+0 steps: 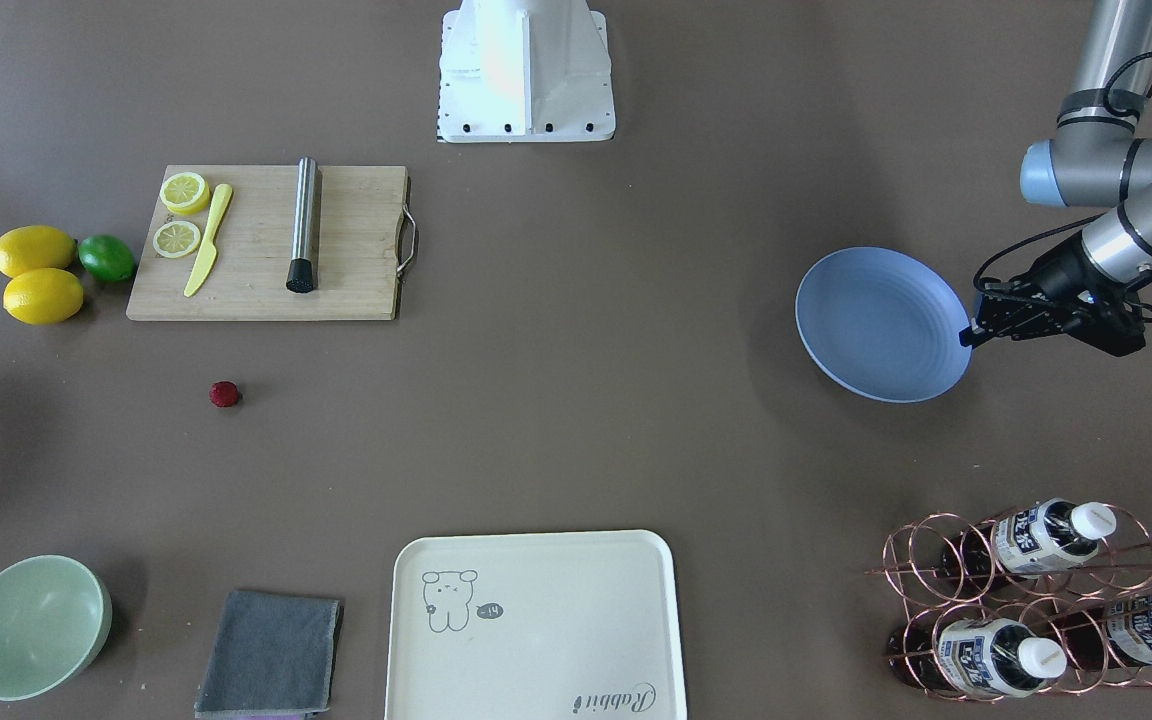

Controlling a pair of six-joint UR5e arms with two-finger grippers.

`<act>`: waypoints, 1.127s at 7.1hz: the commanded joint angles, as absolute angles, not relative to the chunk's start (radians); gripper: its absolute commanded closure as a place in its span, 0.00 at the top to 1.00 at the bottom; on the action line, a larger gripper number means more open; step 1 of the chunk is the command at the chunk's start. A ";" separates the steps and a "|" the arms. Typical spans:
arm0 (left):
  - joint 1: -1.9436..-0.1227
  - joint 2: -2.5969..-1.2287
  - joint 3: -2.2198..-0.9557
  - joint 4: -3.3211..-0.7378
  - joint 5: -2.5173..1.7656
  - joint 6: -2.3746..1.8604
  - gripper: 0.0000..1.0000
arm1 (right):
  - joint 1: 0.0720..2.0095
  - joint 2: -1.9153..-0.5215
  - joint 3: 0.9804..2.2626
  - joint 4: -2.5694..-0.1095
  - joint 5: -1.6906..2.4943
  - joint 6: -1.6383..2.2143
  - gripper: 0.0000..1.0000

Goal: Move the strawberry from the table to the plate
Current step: 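Move left gripper toward blue plate while right arm lowers toward strawberry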

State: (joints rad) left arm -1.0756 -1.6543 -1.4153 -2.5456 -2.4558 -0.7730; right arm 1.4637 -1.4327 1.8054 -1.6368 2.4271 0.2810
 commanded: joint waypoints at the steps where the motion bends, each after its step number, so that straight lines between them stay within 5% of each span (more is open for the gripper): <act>1: -1.117 -1.732 -1.510 -2.422 -2.519 -0.912 0.00 | 1.447 -1.433 1.819 -1.637 2.427 0.296 1.00; 6: -0.824 -1.853 -1.848 -2.078 -2.138 -1.179 0.00 | 1.275 -1.350 1.824 -1.637 2.306 0.445 1.00; 8: -0.667 -1.977 -1.842 -1.967 -1.958 -1.273 0.00 | 1.205 -1.322 1.807 -1.582 2.295 0.477 1.00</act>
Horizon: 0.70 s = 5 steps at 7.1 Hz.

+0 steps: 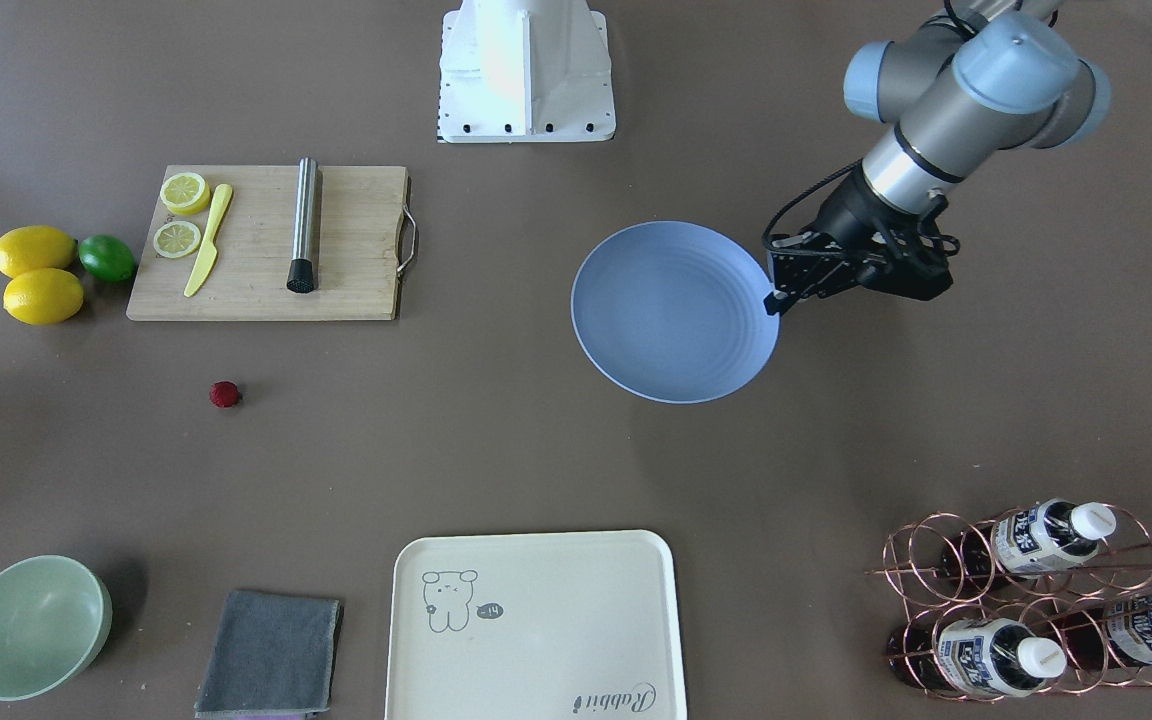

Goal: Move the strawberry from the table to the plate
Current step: 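Move left gripper toward blue plate while right arm lowers toward strawberry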

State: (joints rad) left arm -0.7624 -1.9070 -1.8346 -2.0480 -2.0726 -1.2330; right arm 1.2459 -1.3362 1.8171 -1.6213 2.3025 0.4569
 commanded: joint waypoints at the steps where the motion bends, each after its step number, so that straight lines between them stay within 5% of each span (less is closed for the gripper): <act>1: -0.605 -2.005 -1.841 -1.926 -1.878 -1.275 0.00 | 1.171 -1.322 1.802 -1.530 2.287 0.570 1.00; 5: -0.439 -2.054 -1.786 -1.925 -1.711 -1.284 0.00 | 1.082 -1.322 1.766 -1.440 2.258 0.707 1.00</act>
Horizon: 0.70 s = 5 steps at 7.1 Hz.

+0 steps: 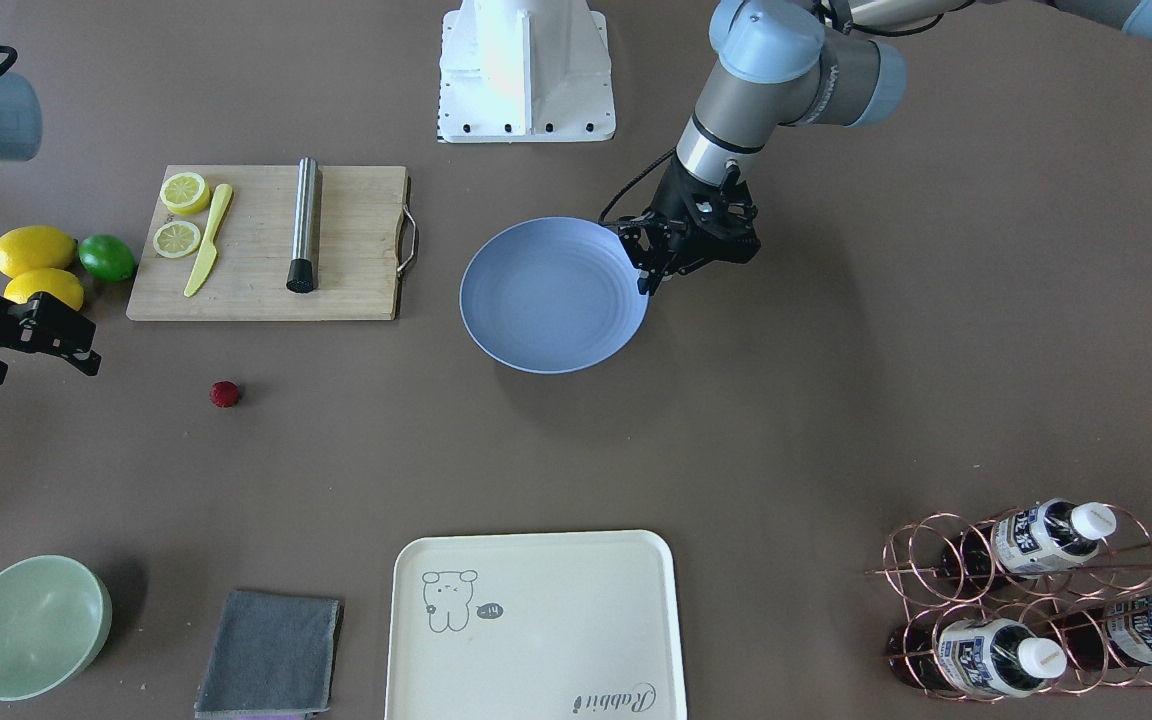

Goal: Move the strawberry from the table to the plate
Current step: 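Close right gripper on red strawberry while left arm holds near plate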

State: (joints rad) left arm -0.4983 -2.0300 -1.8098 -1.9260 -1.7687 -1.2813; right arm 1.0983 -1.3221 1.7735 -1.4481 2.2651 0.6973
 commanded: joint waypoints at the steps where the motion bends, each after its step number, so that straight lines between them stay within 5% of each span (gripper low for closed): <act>1: -0.427 -2.057 -1.767 -1.927 -1.706 -1.307 0.00 | 1.066 -1.319 1.758 -1.440 2.253 0.707 1.00; 4: -0.410 -2.056 -1.744 -1.931 -1.706 -1.321 0.00 | 1.042 -1.307 1.747 -1.434 2.223 0.712 1.00; 5: -0.420 -2.056 -1.747 -1.933 -1.707 -1.319 0.58 | 1.034 -1.304 1.735 -1.434 2.220 0.713 1.00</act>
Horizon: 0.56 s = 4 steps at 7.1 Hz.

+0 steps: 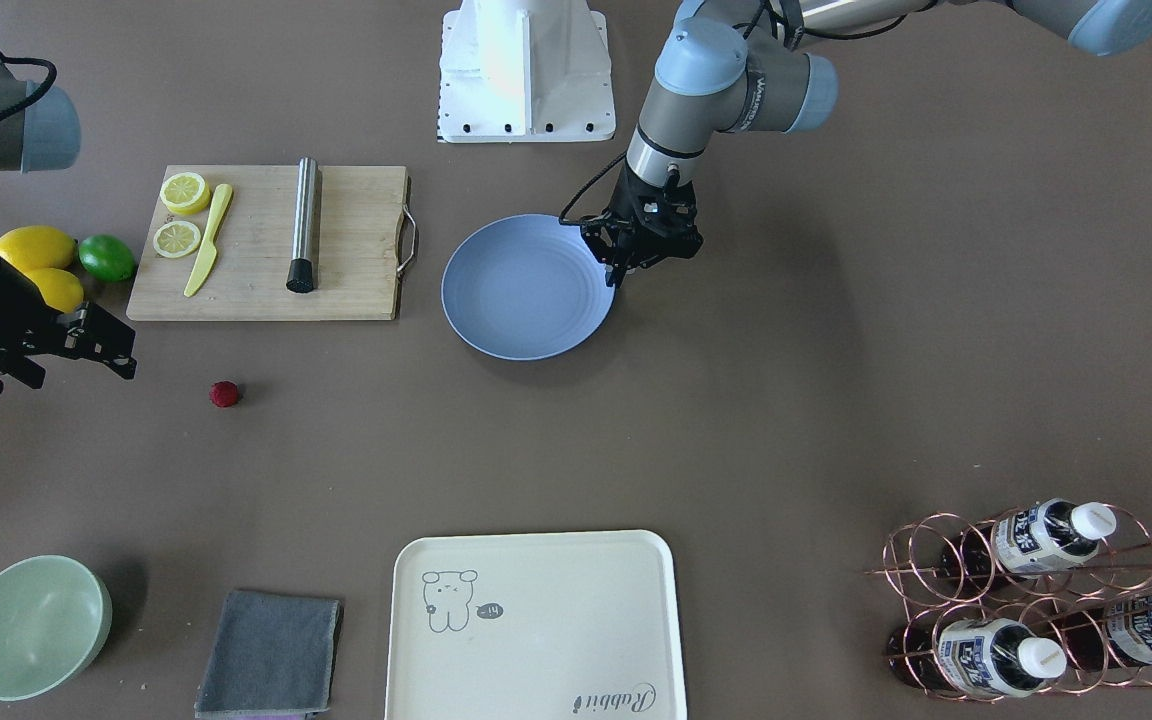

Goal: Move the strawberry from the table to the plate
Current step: 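Close right gripper on red strawberry while left arm holds near plate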

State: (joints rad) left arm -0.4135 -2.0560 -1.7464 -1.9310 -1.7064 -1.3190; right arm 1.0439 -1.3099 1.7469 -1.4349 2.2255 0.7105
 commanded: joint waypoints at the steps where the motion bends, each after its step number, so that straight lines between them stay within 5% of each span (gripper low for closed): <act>1: -0.425 -2.054 -1.765 -1.934 -1.706 -1.319 0.98 | 1.029 -1.304 1.735 -1.434 2.220 0.713 1.00; 4: -0.485 -2.054 -1.802 -1.925 -1.720 -1.312 0.98 | 0.981 -1.302 1.654 -1.297 2.188 0.794 1.00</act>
